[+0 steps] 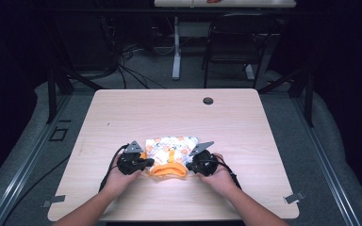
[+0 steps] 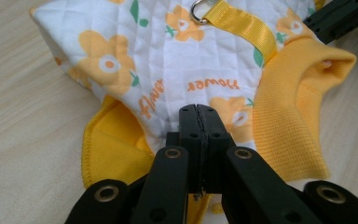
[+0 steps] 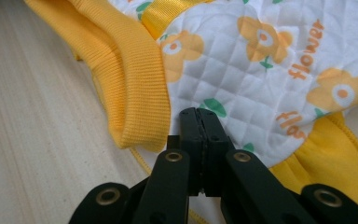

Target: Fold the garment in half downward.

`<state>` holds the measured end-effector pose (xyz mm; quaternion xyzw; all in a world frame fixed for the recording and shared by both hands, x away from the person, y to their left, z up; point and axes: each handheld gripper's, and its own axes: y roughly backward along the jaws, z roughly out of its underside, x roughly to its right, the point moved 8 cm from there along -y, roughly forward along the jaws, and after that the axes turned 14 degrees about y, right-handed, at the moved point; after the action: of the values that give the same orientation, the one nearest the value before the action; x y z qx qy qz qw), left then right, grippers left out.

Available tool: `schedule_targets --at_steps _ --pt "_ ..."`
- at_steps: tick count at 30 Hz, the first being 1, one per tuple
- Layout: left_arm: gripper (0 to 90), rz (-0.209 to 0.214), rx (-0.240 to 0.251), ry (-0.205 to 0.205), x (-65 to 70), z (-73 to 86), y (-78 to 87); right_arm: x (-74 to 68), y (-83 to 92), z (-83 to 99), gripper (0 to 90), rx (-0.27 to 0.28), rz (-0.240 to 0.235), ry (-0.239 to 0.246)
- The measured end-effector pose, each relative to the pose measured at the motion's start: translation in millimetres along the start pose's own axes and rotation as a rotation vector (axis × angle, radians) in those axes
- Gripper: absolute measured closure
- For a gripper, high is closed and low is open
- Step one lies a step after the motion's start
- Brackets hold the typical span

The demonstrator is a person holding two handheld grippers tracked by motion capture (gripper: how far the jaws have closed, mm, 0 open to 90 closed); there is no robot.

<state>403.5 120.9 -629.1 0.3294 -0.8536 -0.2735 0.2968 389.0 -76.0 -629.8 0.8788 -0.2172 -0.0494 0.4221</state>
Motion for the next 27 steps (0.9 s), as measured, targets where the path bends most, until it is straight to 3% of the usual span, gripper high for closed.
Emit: schedule_targets --at_steps 6,11,21,27 --pt "89.5 -0.005 0.028 0.032 -8.8 -4.1 -3.1 8.2 -3.5 -2.7 89.9 -0.004 0.009 -0.005" --pt "89.5 -0.034 0.022 0.009 -13.5 -10.6 -6.0 15.4 -7.0 -6.1 89.9 -0.008 0.028 -0.010" --pt "89.6 -0.022 0.063 0.063 -23.5 -17.4 -11.8 26.3 -11.5 -8.7 90.0 0.003 0.041 -0.037" --pt "89.5 -0.048 0.061 0.046 -24.8 -22.3 -15.1 31.4 -12.9 -9.0 89.9 0.011 0.052 -0.051"
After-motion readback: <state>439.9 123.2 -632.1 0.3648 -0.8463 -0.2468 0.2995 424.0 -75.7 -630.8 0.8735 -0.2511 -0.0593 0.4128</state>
